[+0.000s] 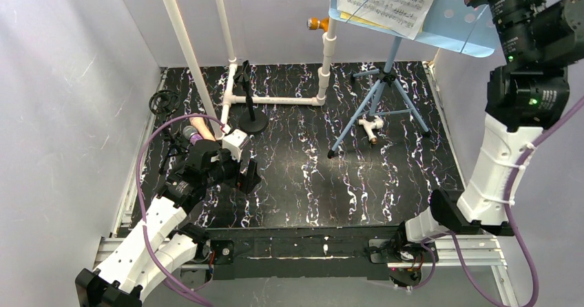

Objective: Pack up the instrument practice props
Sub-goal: Pick up the sheet music from the music stand, then place the sheet music at the center of the board.

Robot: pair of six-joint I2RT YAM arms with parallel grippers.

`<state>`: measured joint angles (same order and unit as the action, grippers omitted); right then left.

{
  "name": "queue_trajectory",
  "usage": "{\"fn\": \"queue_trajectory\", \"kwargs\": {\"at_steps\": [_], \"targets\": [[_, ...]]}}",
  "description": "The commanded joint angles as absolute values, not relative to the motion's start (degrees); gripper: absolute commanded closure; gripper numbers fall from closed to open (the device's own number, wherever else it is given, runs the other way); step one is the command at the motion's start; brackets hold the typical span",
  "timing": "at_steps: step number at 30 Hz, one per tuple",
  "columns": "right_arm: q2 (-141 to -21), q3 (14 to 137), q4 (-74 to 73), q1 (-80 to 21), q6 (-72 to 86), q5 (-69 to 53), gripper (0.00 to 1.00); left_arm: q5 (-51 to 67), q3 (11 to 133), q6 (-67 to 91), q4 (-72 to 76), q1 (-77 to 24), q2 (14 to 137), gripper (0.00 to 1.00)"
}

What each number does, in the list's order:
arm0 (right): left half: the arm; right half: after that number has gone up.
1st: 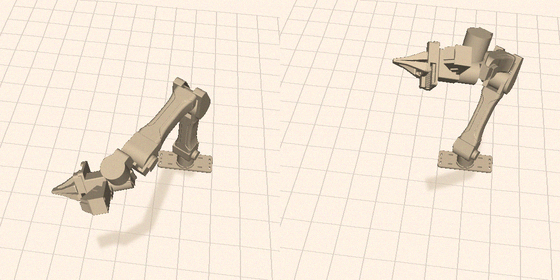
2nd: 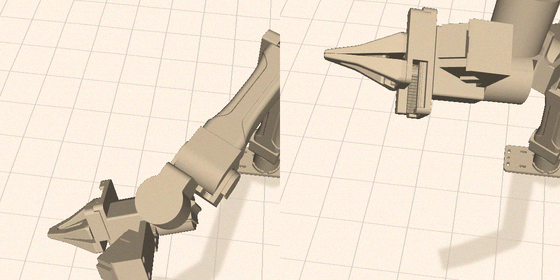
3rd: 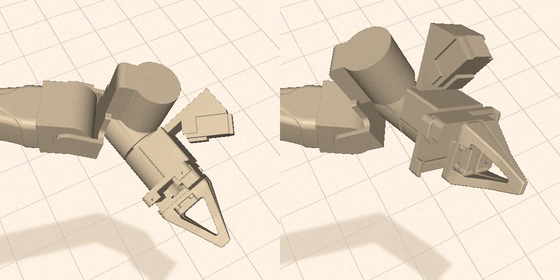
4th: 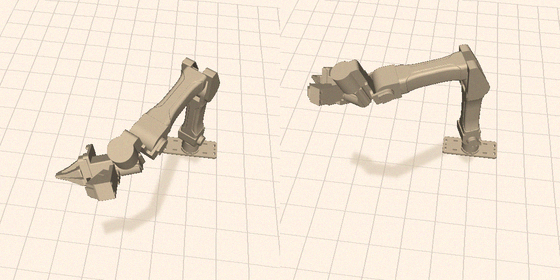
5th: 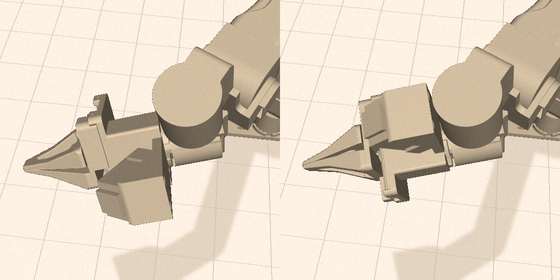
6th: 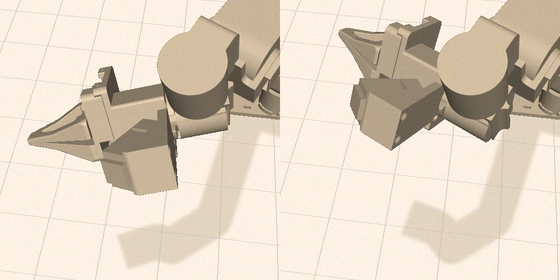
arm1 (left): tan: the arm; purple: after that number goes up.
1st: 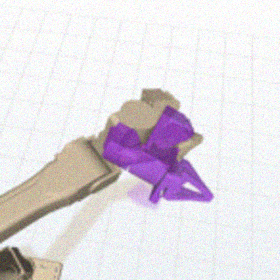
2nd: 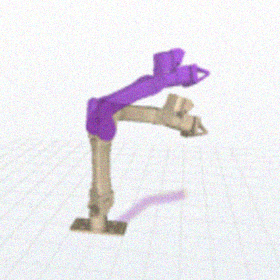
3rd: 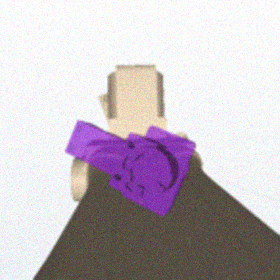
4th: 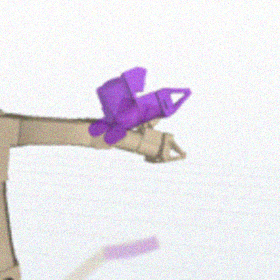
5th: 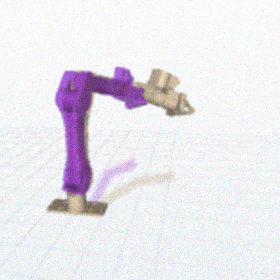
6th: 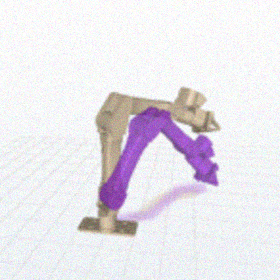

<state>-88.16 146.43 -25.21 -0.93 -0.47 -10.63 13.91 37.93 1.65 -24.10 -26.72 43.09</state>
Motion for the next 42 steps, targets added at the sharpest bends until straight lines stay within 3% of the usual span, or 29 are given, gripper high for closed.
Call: {"fn": "queue_trajectory", "kwargs": {"at_steps": [1,7,12,16,22,32,42], "targets": [[-84.68,148.5,-27.16,-0.53,-0.52,-24.45,0.99,14.24,38.64,1.08,-24.96,-26.37,42.64,0.0],[-79.23,135.41,-24.5,0.26,9.76,-48.78,0.99,18.97,38.55,0.79,-23.85,-26.37,41.72,0.0],[-71.93,111.11,-15.57,1.06,23.24,-58.96,0.99,32.89,34.9,2.19,-13.89,-26.37,37.05,0.0],[-64.89,90.95,-16.03,-1.54,24.14,-59.15,0.99,38.81,27.14,13.05,5.24,-26.63,30.53,0.0],[-60.26,72.13,-21.27,-7.28,20.39,-56.75,0.99,29.75,24.03,23.21,16.71,-34.52,33.81,0.0],[-65.97,59.04,-22.21,-11.34,15.28,-53.95,0.99,16.92,25.47,52.49,21.62,-40.73,53.12,0.0],[-66.38,46.71,-8.35,-13.36,25.64,-47.86,0.99,8.46,16.01,56.47,20.51,-40.86,41.27,0.0]]}}
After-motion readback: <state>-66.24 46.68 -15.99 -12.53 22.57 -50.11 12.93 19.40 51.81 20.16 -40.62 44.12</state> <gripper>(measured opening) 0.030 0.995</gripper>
